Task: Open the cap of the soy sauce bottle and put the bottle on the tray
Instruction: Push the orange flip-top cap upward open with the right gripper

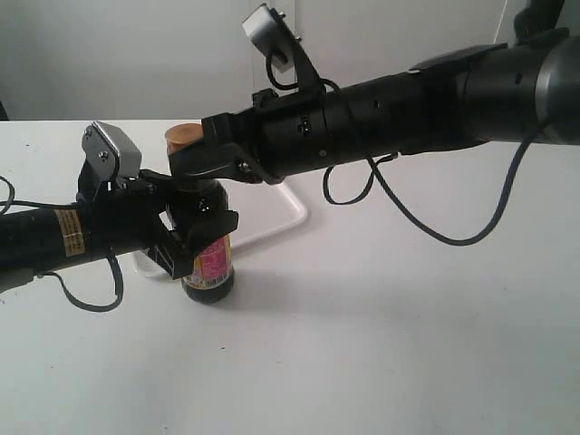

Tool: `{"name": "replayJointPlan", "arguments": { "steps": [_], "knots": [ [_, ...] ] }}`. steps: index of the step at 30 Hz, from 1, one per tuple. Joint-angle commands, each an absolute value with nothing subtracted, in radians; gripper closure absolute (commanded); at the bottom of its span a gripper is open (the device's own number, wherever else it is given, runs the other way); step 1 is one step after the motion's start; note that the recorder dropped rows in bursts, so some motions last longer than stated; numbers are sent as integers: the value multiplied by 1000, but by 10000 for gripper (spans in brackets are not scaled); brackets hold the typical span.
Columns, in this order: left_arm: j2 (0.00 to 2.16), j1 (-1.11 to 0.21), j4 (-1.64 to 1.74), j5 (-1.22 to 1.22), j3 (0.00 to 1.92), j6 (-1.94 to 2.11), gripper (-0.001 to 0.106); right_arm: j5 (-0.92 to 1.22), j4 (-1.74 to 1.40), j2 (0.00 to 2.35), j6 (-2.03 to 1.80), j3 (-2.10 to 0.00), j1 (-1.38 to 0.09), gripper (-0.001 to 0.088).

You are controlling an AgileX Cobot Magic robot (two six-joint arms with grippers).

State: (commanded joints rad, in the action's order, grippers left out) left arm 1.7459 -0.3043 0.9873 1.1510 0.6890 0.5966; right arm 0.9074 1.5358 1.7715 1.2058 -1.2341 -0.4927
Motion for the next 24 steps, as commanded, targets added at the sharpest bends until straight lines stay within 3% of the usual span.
{"name": "replayJointPlan", "arguments": {
  "steps": [24],
  "knots": [
    [1746,-304,996,1151,689,580,1053,805,1574,1771,1208,-1263,-493,868]
  ]
}}
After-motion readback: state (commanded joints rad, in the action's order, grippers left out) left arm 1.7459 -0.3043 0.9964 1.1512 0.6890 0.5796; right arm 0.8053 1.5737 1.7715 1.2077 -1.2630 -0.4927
